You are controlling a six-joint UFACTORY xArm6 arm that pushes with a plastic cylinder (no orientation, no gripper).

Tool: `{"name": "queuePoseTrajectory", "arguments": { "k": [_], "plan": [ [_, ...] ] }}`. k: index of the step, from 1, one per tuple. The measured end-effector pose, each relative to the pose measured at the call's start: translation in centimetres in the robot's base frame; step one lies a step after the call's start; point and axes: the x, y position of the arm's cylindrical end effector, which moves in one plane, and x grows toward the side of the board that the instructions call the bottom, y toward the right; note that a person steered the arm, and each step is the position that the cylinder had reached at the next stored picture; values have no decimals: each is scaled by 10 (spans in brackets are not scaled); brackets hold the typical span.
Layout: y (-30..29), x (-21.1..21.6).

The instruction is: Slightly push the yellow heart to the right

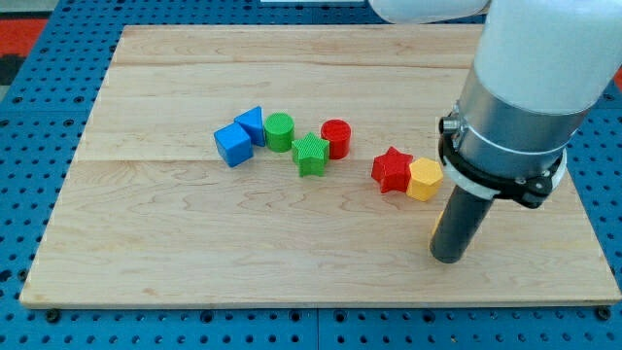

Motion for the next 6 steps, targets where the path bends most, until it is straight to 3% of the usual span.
{"name": "queuePoseTrajectory", "arguments": {
  "k": [3,4,6],
  "plan": [
    [-53,16],
    [-34,-8],
    [-23,-8]
  ]
}}
